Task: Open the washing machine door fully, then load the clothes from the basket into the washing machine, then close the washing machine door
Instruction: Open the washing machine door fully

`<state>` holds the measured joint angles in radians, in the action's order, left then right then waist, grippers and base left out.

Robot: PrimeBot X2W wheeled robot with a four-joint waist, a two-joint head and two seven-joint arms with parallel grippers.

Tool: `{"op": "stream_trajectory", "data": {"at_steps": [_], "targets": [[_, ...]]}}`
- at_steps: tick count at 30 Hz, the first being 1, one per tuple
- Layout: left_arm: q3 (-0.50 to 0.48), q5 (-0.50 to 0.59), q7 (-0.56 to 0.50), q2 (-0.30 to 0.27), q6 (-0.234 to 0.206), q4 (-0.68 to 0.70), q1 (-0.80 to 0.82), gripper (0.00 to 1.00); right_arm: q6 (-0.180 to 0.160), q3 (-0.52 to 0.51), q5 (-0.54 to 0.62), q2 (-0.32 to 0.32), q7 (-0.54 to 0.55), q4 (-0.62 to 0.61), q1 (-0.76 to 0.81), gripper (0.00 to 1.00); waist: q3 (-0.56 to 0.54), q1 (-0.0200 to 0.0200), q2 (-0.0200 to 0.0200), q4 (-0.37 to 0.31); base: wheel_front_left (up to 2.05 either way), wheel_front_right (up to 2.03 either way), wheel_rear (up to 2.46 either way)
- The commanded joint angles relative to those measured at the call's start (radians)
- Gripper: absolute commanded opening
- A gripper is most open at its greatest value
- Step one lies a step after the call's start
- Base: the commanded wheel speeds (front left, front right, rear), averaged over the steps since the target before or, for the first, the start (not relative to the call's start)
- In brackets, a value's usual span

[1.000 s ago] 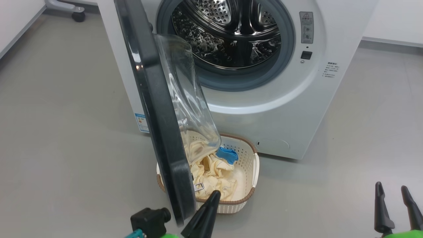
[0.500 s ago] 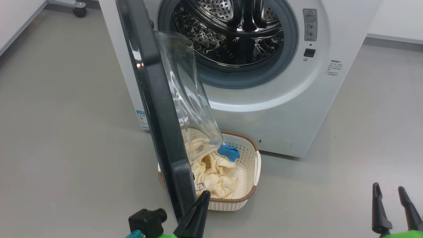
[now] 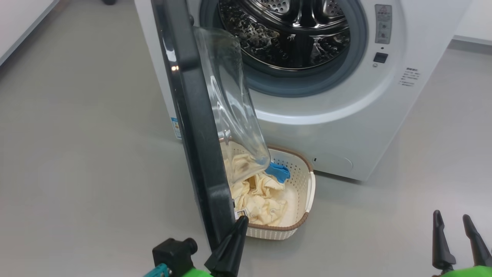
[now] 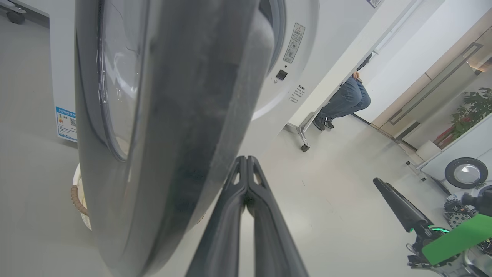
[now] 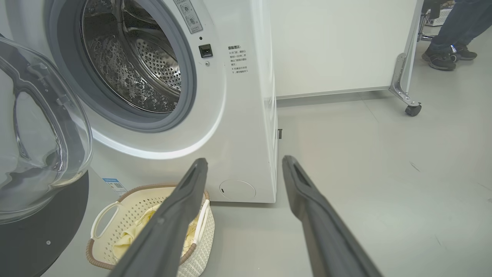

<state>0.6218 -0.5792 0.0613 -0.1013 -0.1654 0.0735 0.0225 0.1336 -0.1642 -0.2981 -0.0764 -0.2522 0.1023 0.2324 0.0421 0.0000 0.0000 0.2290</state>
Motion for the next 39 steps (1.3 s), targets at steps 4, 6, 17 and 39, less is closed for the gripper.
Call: {"op": "stream_trajectory", "data": {"at_steps": [4,6,17,39], "targets": [[-0.039,0.011,0.011,0.003,-0.016,0.029,0.053,0.00,-0.003,0.017,-0.006,-0.022,-0.010,-0.028,-0.050,1.00,0.008,0.0000,0.0000,0.034,0.00,0.00,0.00],[-0.043,0.012,0.014,0.003,-0.022,0.029,0.054,0.00,-0.003,0.019,-0.006,-0.021,-0.010,-0.027,-0.053,1.00,0.009,0.0000,0.0000,0.046,0.00,0.00,0.00],[-0.073,0.024,0.025,-0.006,-0.067,0.032,0.051,0.00,-0.003,0.022,-0.005,-0.016,-0.010,-0.029,-0.054,1.00,0.013,0.0000,0.0000,0.106,0.00,0.00,0.00],[-0.339,-0.028,0.167,-0.052,-0.152,-0.111,0.086,0.00,-0.003,0.054,-0.004,-0.046,-0.010,-0.028,-0.068,1.00,0.044,0.0000,0.0000,0.147,0.00,0.00,0.00]]}}
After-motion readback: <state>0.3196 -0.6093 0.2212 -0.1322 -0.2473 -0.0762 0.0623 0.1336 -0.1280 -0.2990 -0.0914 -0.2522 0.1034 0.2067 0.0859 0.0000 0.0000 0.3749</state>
